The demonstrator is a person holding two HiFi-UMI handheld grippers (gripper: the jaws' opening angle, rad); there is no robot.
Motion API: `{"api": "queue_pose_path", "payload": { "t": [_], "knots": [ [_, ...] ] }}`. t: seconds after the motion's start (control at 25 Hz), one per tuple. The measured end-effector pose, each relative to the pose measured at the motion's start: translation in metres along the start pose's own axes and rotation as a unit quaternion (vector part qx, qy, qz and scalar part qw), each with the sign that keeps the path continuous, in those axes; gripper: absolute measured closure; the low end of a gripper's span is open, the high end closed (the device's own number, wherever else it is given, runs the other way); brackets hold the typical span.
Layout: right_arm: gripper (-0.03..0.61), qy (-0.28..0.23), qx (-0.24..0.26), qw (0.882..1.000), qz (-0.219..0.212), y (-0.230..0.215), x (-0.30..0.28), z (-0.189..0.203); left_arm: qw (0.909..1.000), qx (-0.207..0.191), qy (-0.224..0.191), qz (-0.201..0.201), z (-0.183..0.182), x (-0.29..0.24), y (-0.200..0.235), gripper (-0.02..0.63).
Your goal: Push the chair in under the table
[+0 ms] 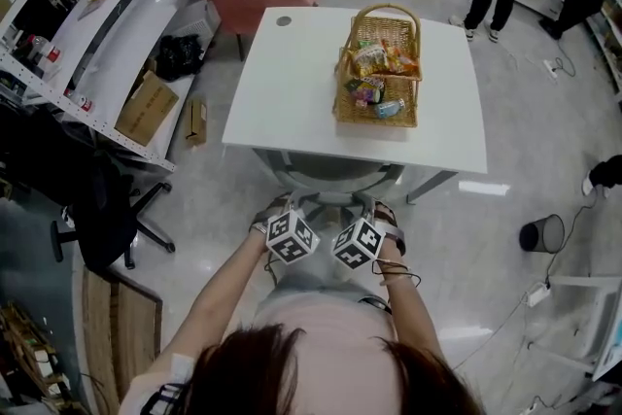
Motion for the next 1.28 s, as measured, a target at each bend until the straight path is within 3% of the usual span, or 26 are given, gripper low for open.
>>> {"api": "queue_pose_path", "payload": {
  "t": [0.12, 0.24, 0.4, 0.76, 0.96, 1.28],
  "knots": [
    [0.4, -0.028, -0.042, 0.999, 0.003, 0.001, 0.023, 0.0, 0.9975, 0.05, -0.019, -0.047, -0.003, 0.021, 0.009, 0.55],
    [0.407, -0.042, -0.089, 0.995, 0.001, 0.004, 0.043, 0.005, 0.9924, 0.107, -0.033, -0.05, -0.005, 0.039, 0.011, 0.552],
    [0.426, -0.055, -0.13, 0.99, 0.006, 0.009, 0.061, 0.014, 0.988, 0.135, -0.036, -0.065, -0.003, 0.06, 0.01, 0.552],
    [0.472, -0.098, -0.235, 0.967, -0.007, 0.013, 0.103, 0.028, 0.9663, 0.23, -0.072, -0.091, -0.009, 0.109, -0.008, 0.552],
    [0.49, -0.136, -0.272, 0.953, -0.009, 0.012, 0.13, 0.022, 0.9457, 0.293, -0.098, -0.1, -0.011, 0.141, -0.022, 0.552],
    [0.515, -0.193, -0.322, 0.927, 0.001, 0.004, 0.171, 0.009, 0.9041, 0.348, -0.137, -0.206, 0.0, 0.208, -0.01, 0.561]
  ]
}}
Point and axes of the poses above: the fingertips, and each gripper's own axes: x backward along the fingers, y to its left, z out of its underside, the point moved 2 cm from there along x, backward along the fingers, and after that the axes turned 11 degrees about -x, right-handed, at the moved point
